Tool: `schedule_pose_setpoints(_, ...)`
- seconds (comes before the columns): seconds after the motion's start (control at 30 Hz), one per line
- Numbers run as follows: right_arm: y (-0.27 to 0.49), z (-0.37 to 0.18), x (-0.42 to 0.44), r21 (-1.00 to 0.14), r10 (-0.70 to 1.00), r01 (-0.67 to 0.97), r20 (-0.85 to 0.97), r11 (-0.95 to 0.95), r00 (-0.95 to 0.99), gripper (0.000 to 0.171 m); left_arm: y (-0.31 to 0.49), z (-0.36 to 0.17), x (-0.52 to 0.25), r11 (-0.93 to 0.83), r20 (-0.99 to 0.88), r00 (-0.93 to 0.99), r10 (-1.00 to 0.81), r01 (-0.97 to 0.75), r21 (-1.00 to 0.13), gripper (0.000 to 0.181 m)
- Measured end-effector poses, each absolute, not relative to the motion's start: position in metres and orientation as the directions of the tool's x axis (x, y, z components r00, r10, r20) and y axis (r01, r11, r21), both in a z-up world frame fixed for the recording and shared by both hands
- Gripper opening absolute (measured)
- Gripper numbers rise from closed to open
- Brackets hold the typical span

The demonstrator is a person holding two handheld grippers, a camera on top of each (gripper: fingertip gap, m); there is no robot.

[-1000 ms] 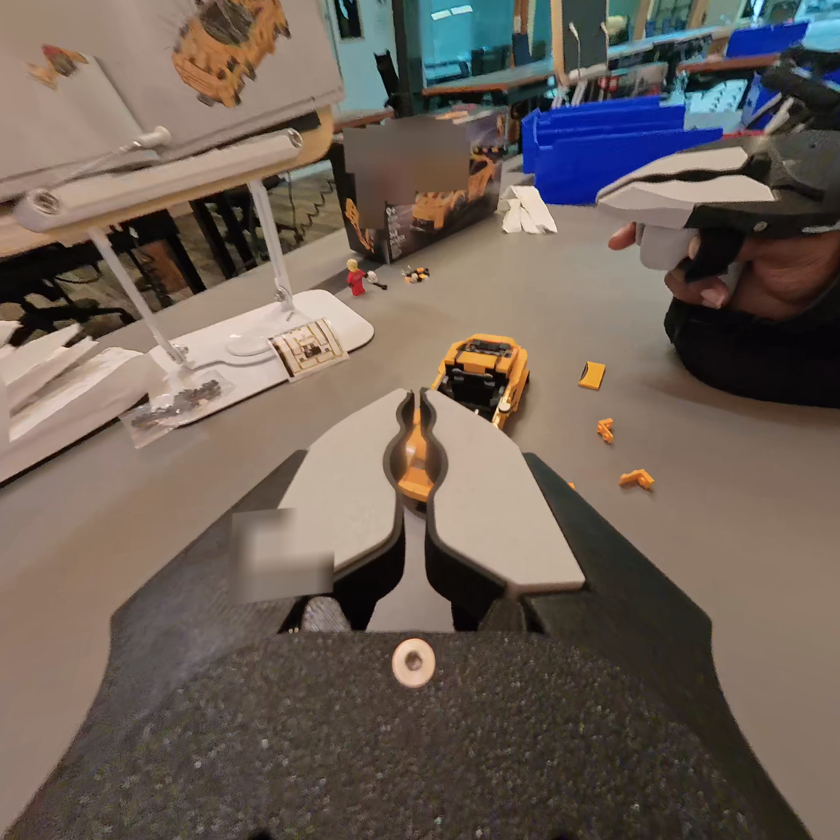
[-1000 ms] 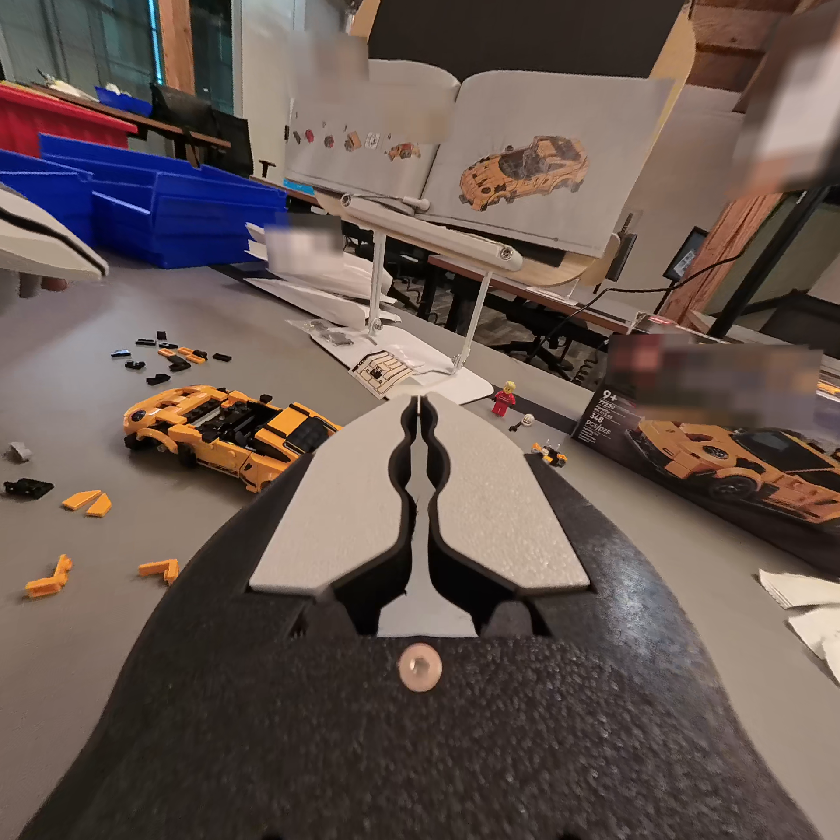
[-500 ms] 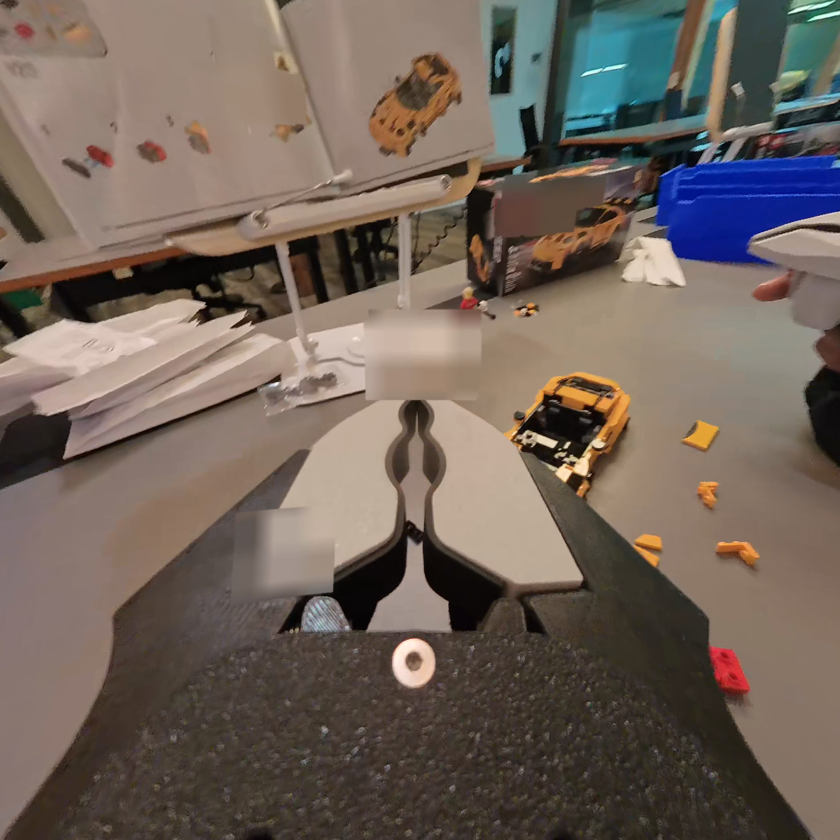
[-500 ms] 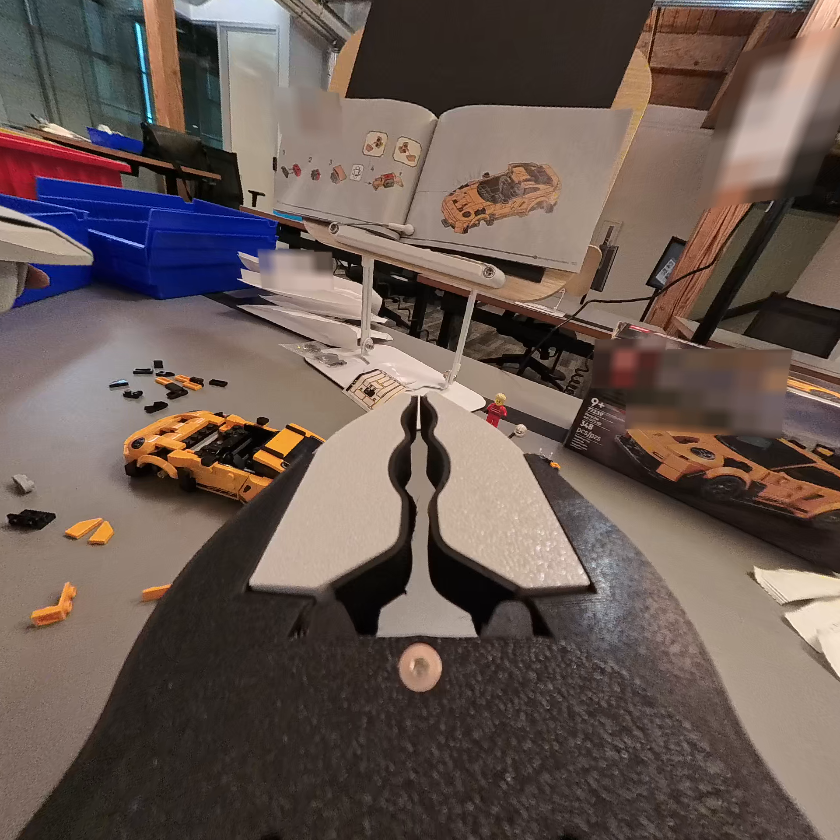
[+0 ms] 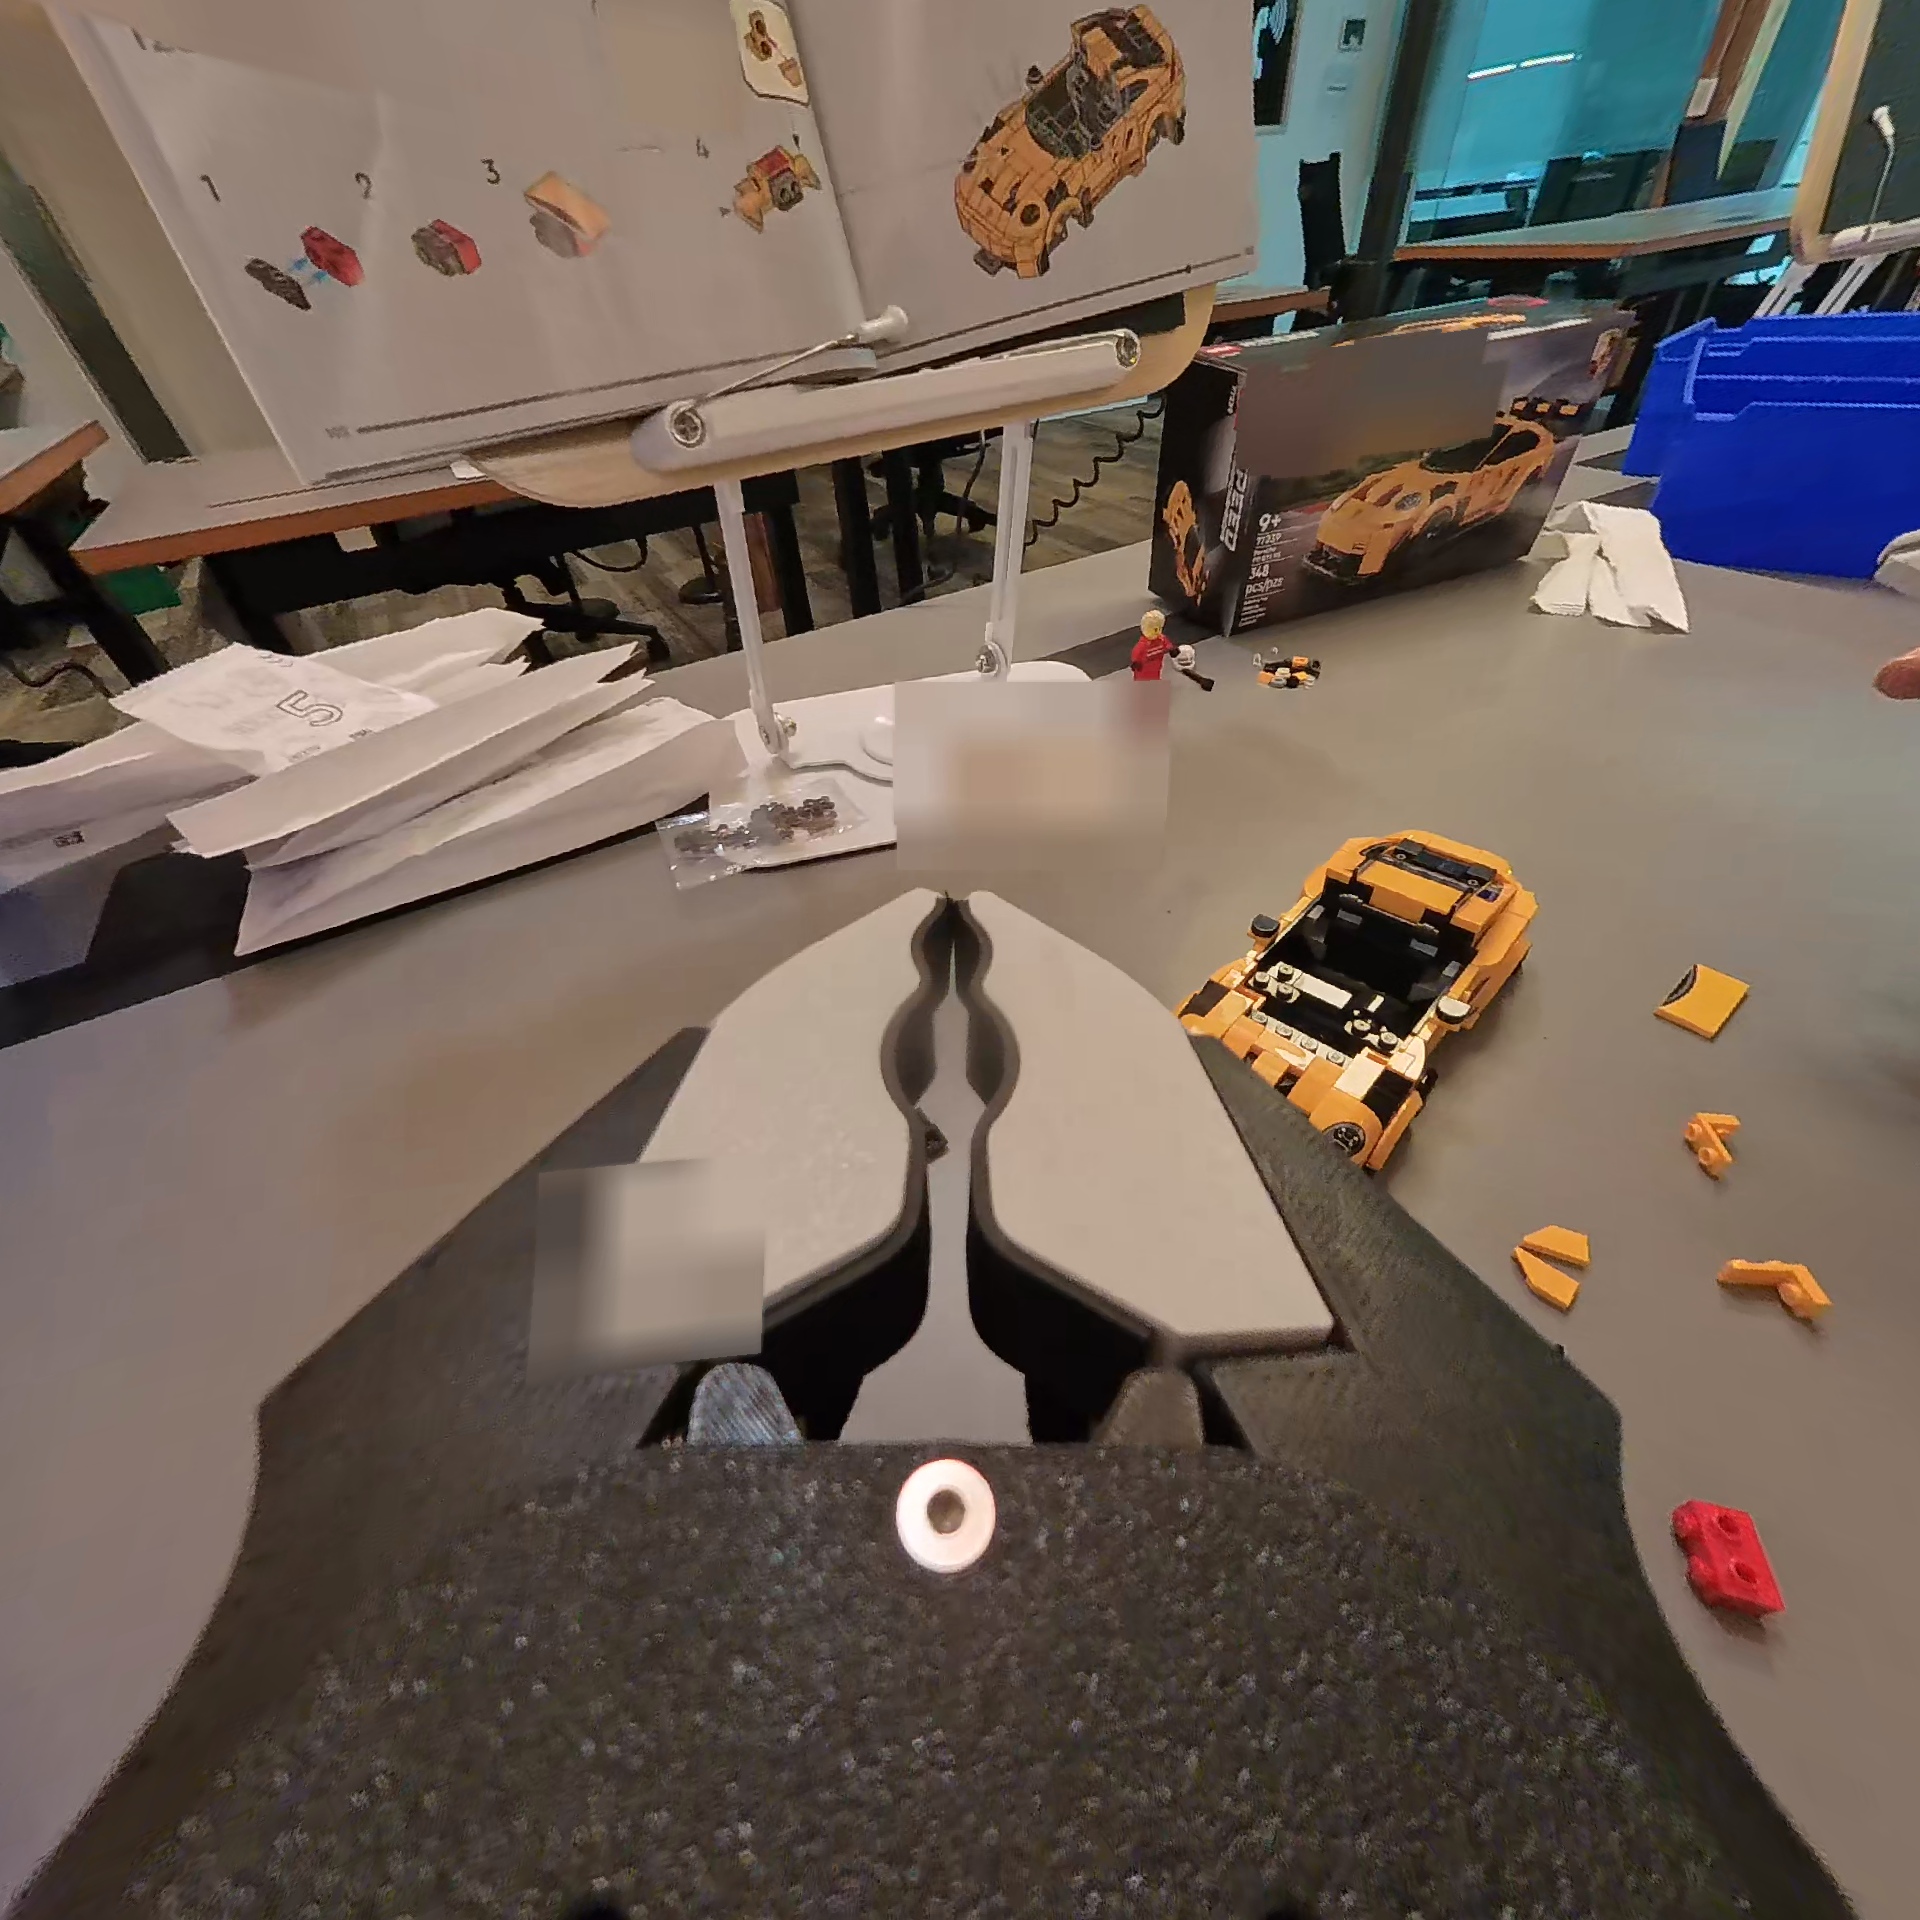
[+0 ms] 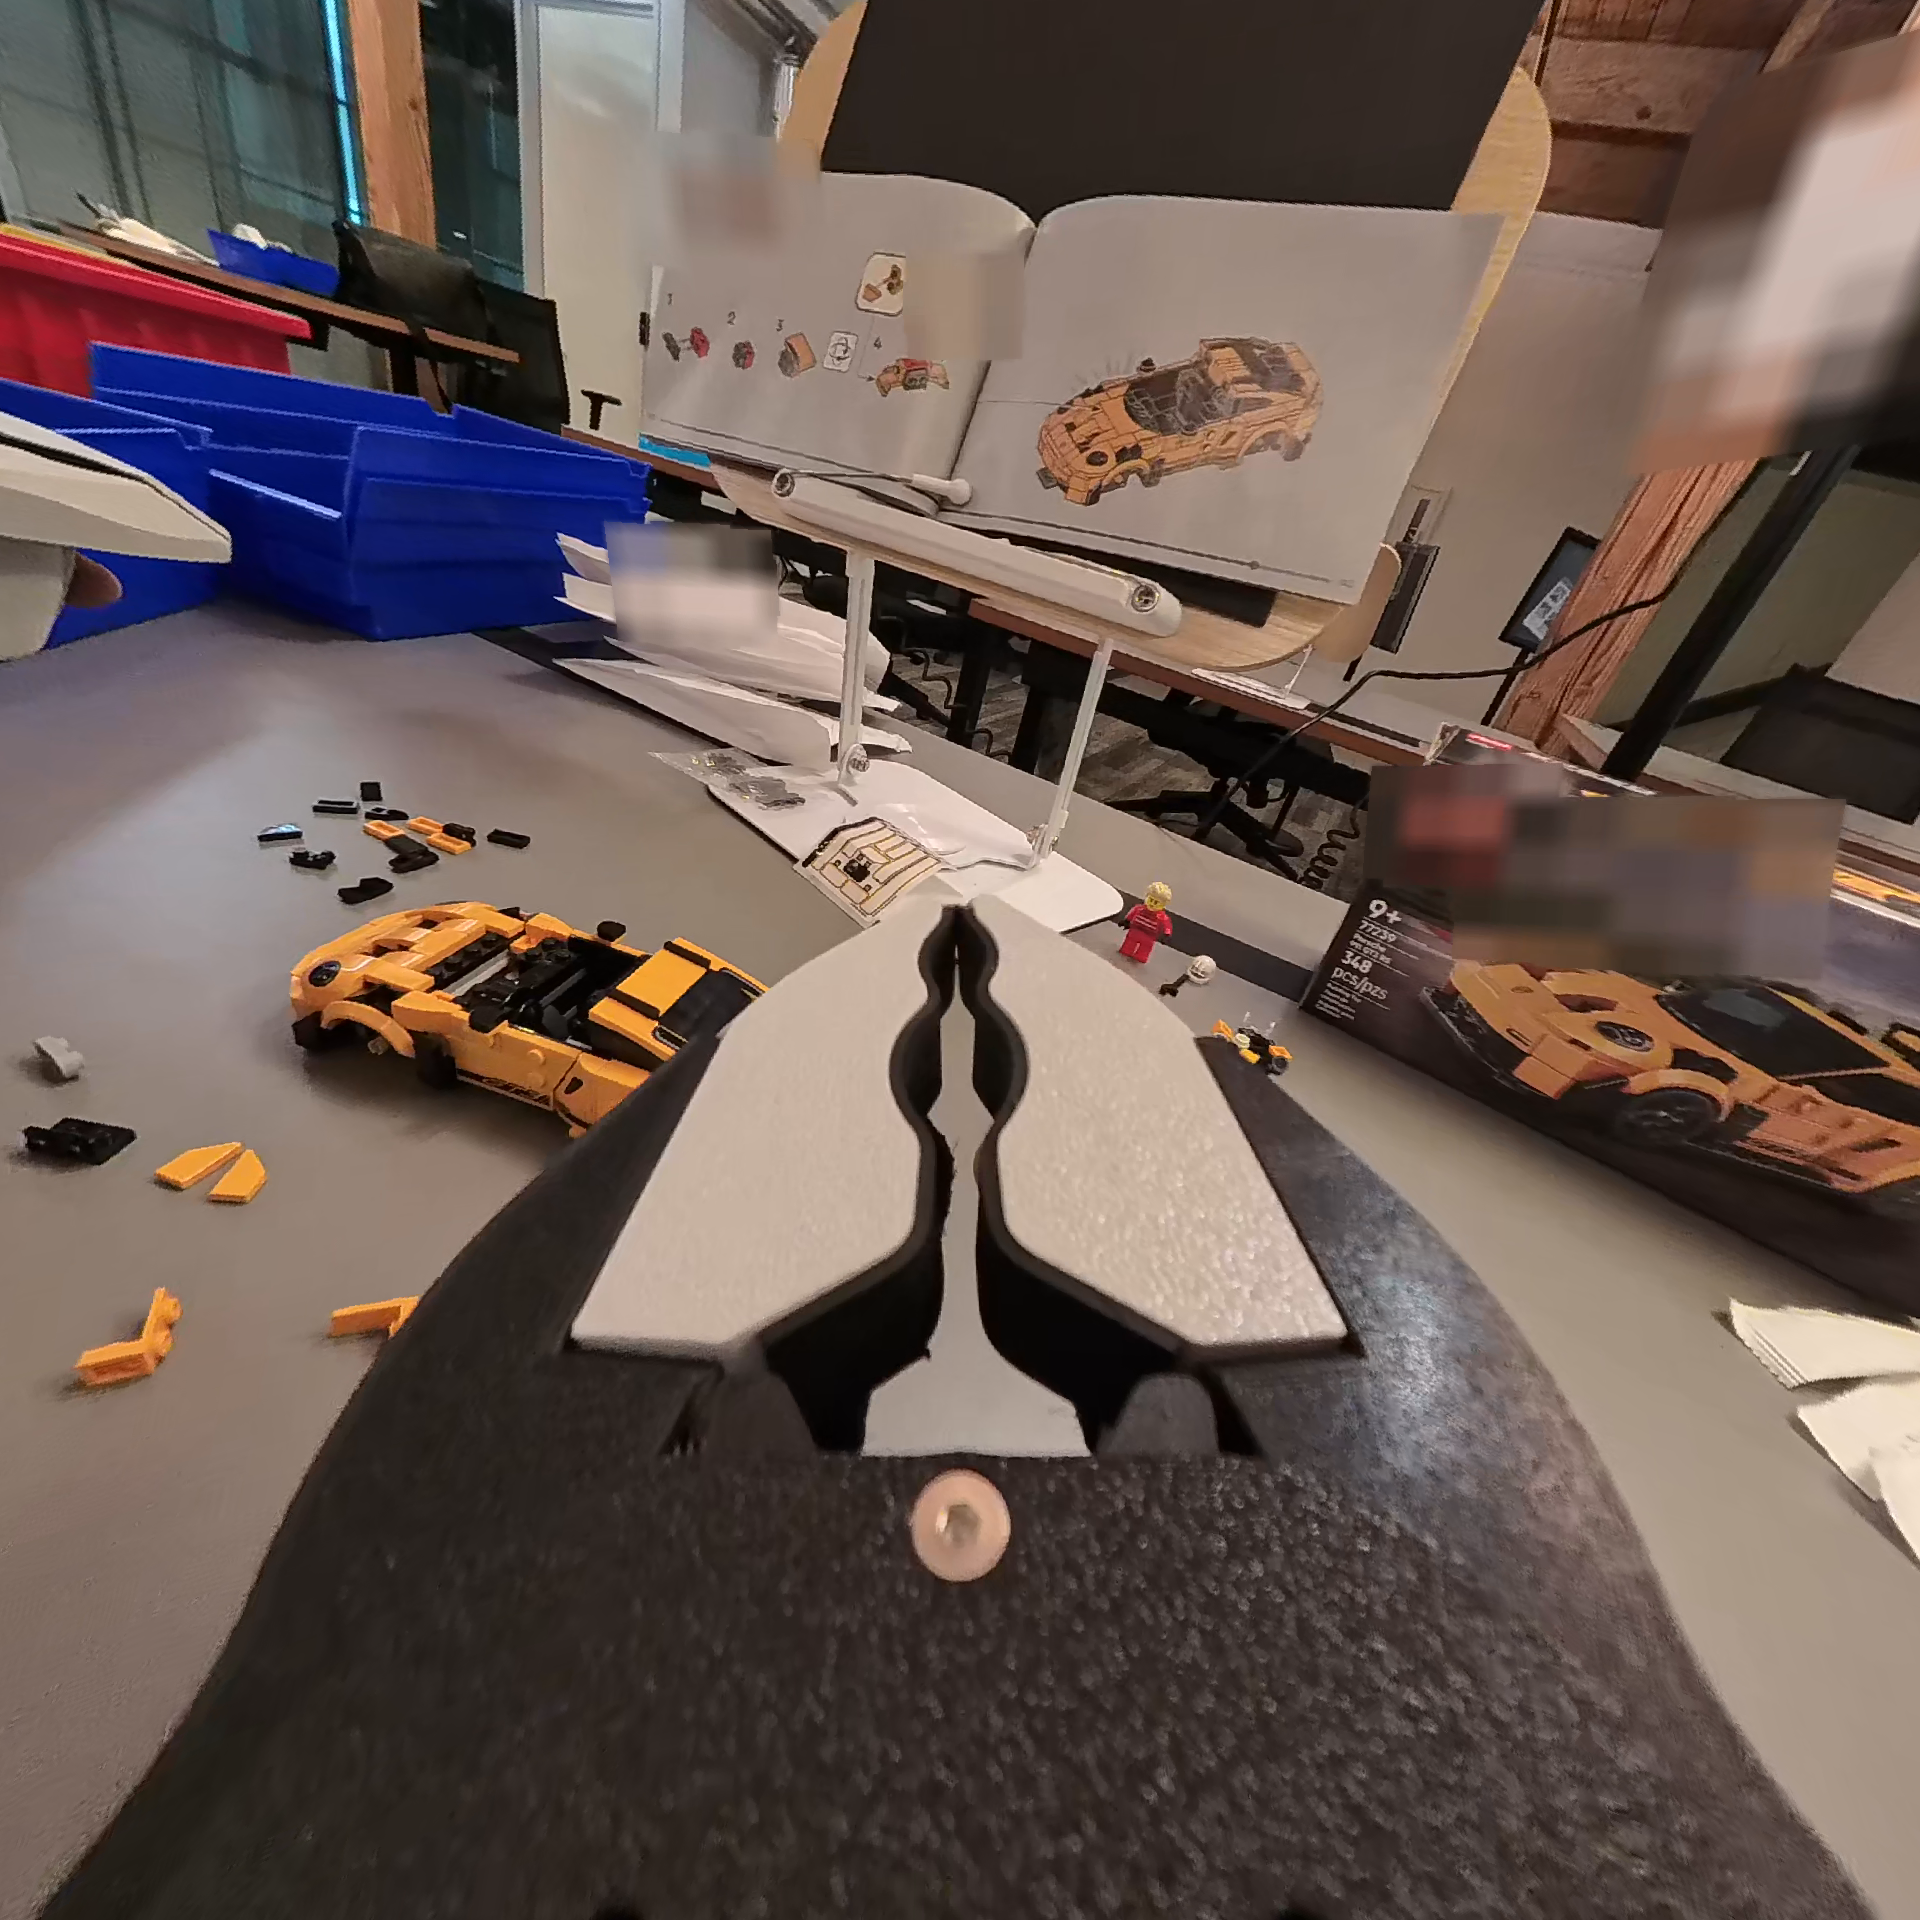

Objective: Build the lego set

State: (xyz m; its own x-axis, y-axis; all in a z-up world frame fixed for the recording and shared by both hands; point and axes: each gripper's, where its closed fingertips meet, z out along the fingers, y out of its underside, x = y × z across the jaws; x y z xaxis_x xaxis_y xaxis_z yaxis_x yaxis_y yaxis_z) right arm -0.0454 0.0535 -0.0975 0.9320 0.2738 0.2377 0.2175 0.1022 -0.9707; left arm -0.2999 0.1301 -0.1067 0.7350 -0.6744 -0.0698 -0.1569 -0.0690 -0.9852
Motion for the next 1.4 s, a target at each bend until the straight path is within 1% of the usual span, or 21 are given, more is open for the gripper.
schedule_pose_setpoints(0.1,0.053,-0.098,-0.048,-0.967,0.285,0.233,0.254,0.104,0.924,0.000,0.128,-0.107,-0.297,-0.060,-0.088,0.719,-0.689,-0.178,-0.982,0.000)
schedule_pose_setpoints(0.17,0.052,-0.098,-0.051,-0.964,0.295,0.242,0.264,0.109,0.918,0.000,0.123,-0.109,-0.290,-0.044,-0.113,0.676,-0.728,-0.211,-0.976,0.000)
schedule_pose_setpoints(0.2,0.051,-0.098,-0.052,-0.963,0.299,0.246,0.269,0.113,0.916,0.000,0.117,-0.111,-0.285,-0.028,-0.138,0.629,-0.765,-0.246,-0.969,0.000)
schedule_pose_setpoints(0.27,0.050,-0.096,-0.053,-0.961,0.302,0.248,0.274,0.123,0.913,0.000,0.099,-0.126,-0.271,-0.007,-0.171,0.476,-0.863,-0.349,-0.937,0.000)
schedule_pose_setpoints(0.37,0.049,-0.097,-0.057,-0.968,0.331,0.224,0.248,0.110,0.911,0.000,0.061,-0.150,-0.255,0.010,-0.123,0.217,-0.968,-0.459,-0.889,0.006)
schedule_pose_setpoints(0.43,0.048,-0.096,-0.059,-0.968,0.338,0.221,0.249,0.121,0.907,0.000,0.048,-0.168,-0.252,0.049,-0.137,0.123,-0.983,-0.541,-0.839,0.011)
schedule_pose_setpoints(0.5,0.047,-0.097,-0.060,-0.966,0.345,0.229,0.256,0.118,0.903,0.000,0.038,-0.189,-0.254,0.040,-0.098,0.058,-0.993,-0.629,-0.777,0.015)
schedule_pose_setpoints(0.53,0.047,-0.097,-0.060,-0.964,0.346,0.239,0.266,0.120,0.900,0.000,0.036,-0.196,-0.255,0.038,-0.091,0.047,-0.995,-0.658,-0.752,0.018)
schedule_pose_setpoints(0.87,0.043,-0.111,-0.077,-0.926,0.409,0.359,0.374,0.116,0.832,0.000,0.026,-0.226,-0.264,0.054,-0.072,-0.011,-0.997,-0.775,-0.630,0.018)
schedule_pose_setpoints(0.93,0.044,-0.114,-0.078,-0.924,0.414,0.368,0.378,0.107,0.828,0.000,0.024,-0.227,-0.265,0.061,-0.071,-0.021,-0.997,-0.781,-0.622,0.013)
schedule_pose_setpoints(1.0,0.044,-0.115,-0.078,-0.922,0.418,0.373,0.380,0.102,0.825,0.000,0.024,-0.228,-0.265,0.070,-0.077,-0.029,-0.997,-0.783,-0.618,0.005)
schedule_pose_setpoints(1.13,0.044,-0.117,-0.080,-0.919,0.425,0.382,0.386,0.097,0.819,0.000,0.040,-0.227,-0.268,0.066,-0.154,0.034,-0.987,-0.795,-0.603,0.004)
schedule_pose_setpoints(1.17,0.044,-0.117,-0.080,-0.919,0.426,0.383,0.386,0.097,0.818,0.000,0.046,-0.226,-0.269,0.061,-0.178,0.060,-0.982,-0.795,-0.603,0.004)
schedule_pose_setpoints(1.27,0.043,-0.118,-0.081,-0.918,0.434,0.384,0.386,0.096,0.814,0.000,0.056,-0.219,-0.269,0.035,-0.196,0.117,-0.974,-0.772,-0.635,0.020)
schedule_pose_setpoints(1.4,0.040,-0.121,-0.088,-0.919,0.472,0.382,0.380,0.096,0.796,0.000,0.051,-0.203,-0.265,0.019,-0.151,0.127,-0.980,-0.703,-0.711,0.021)
